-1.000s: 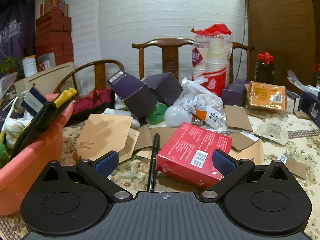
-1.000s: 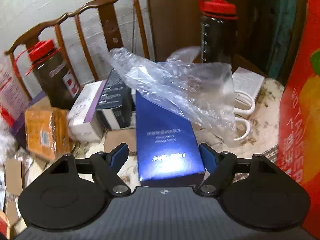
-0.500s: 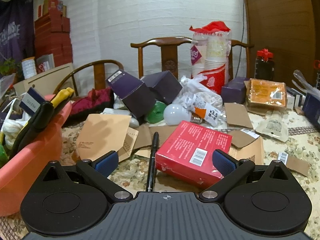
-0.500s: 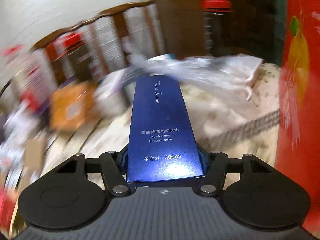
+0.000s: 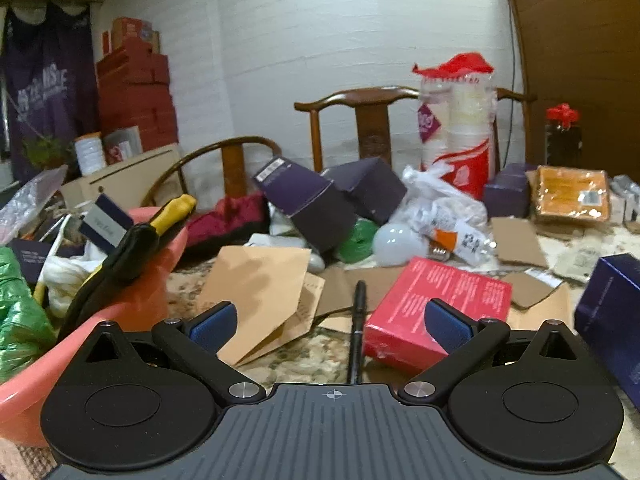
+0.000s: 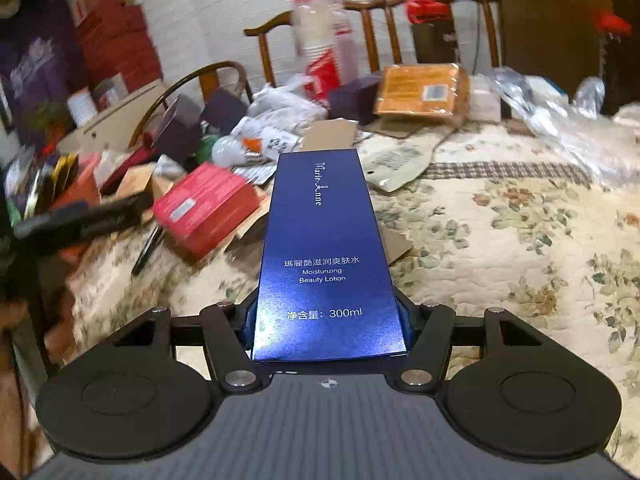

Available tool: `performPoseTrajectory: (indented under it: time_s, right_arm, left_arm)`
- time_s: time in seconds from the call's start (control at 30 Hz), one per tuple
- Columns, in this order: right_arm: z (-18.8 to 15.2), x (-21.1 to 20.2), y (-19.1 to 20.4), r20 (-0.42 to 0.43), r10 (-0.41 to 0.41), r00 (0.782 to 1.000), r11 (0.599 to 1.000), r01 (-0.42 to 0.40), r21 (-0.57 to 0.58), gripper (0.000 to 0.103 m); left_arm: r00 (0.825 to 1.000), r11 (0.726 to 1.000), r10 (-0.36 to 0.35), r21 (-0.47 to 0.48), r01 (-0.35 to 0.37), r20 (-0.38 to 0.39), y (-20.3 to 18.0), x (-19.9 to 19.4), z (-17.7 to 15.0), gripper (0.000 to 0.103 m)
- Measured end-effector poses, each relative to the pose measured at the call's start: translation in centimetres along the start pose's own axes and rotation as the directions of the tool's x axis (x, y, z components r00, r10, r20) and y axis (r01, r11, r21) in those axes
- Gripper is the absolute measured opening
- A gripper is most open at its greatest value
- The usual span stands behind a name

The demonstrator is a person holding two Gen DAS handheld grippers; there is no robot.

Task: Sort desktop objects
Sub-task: 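Close the right gripper on the blue Marie Anne lotion box and lift it, then grasp the red box with the left gripper while the right holds the blue box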

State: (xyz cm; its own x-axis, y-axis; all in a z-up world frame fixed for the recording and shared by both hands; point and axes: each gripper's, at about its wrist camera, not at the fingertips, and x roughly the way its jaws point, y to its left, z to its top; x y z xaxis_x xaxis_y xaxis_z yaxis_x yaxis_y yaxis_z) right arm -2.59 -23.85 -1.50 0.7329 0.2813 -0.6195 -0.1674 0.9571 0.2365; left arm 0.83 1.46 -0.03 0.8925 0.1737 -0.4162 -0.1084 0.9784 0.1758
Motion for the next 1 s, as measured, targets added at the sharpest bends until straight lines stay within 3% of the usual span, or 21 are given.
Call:
performPoseTrajectory:
  time_s: [0.1,0.17,0.23,0.3,0.5,0.6,0.63,0.73,0.93,1.0]
  right_arm:
    - [-0.2,-0.1,-0.3,0.008,0.004,1.0,1.0,-0.003,-0.011,0.066]
    - [0.0,-0.3,-0.9,0.005,0.021,1.0,1.0,-0.021,0.008,0.066]
    - [-0.4,-0.6,-1.2,0.005,0.026,1.0,0.999,-0.026,0.025,0.066]
    - [-0.4,-0.6,-1.3,0.005,0.031,1.0,0.999,-0.031,0.025,0.066]
    - [-0.3,-0.5,-1.6,-0.002,0.041,0.999,0.999,-0.041,0.026,0.066]
    - [-0.2,-0.5,-1.9,-0.006,0.054,0.999,0.998,-0.053,0.042,0.066]
    - [-0.2,-0.6,-2.1,-0.008,0.058,0.998,0.997,-0.057,0.046,0.066]
    - [-0.1,-0.5,-2.3,-0.01,0.066,0.998,0.996,-0.066,0.06,0.066]
    - [0.0,-0.4,-2.7,-0.01,0.08,0.997,0.994,-0.079,0.076,0.066]
    - [0.0,-0.4,-2.8,-0.01,0.084,0.996,0.993,-0.083,0.08,0.066]
  left_arm:
    - [0.999,0.999,-0.033,0.018,0.034,-0.034,0.2,0.7,0.4,0.103]
    - [0.995,0.993,-0.089,0.068,0.092,-0.054,0.4,1.2,1.0,0.103]
    - [0.983,0.966,-0.175,0.18,0.183,-0.063,0.2,1.5,1.4,0.103]
    - [0.957,0.921,-0.273,0.261,0.29,-0.103,0.2,1.8,1.5,0.103]
    - [0.929,0.864,-0.359,0.342,0.369,-0.094,-0.7,2.7,1.9,0.101]
    - [0.872,0.797,-0.478,0.367,0.48,-0.105,-0.9,2.2,1.6,0.103]
    - [0.872,0.791,-0.48,0.38,0.479,-0.099,-1.1,2.2,1.4,0.103]
    - [0.899,0.808,-0.424,0.402,0.431,-0.113,-2.2,3.3,1.2,0.102]
    - [0.872,0.804,-0.429,0.341,0.487,-0.234,-3.9,6.4,0.9,0.103]
    - [0.889,0.818,-0.392,0.352,0.455,-0.238,-4.6,7.2,0.4,0.099]
